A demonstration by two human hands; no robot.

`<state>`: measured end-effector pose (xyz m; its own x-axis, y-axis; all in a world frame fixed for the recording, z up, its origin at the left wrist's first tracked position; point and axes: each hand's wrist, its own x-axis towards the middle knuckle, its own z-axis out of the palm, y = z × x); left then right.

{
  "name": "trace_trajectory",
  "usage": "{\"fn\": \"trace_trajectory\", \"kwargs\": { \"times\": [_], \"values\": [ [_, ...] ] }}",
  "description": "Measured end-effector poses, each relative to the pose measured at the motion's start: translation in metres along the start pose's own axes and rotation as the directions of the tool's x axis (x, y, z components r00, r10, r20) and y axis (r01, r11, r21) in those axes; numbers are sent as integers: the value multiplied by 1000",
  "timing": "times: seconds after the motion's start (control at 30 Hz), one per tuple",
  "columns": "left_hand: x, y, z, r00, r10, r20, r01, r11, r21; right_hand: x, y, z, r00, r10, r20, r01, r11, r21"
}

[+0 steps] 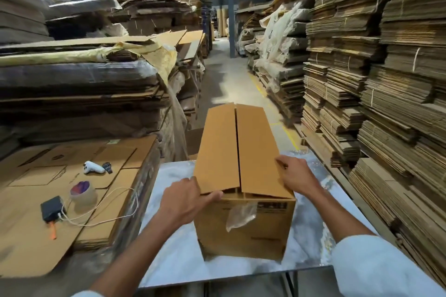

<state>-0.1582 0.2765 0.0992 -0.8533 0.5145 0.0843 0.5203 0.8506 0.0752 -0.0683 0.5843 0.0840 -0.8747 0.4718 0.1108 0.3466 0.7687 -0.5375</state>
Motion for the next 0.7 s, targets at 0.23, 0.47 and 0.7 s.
{"fn": "trace_trajectory", "kwargs": {
  "times": [0.23, 0.47, 0.7],
  "values": [
    [1, 7, 10, 991, 27, -134, -1, 982, 191, -26, -21, 6, 896, -299, 329, 326, 945, -30],
    [1, -16, 27, 978, 27, -208, -57, 989, -137, -48, -2, 10, 965, -238, -108, 258, 939, 229],
    [-14, 5, 34, 962, -163, -217, 46, 886, -461, -52, -3, 7, 869, 307, -388, 21, 760, 650]
  ]
}}
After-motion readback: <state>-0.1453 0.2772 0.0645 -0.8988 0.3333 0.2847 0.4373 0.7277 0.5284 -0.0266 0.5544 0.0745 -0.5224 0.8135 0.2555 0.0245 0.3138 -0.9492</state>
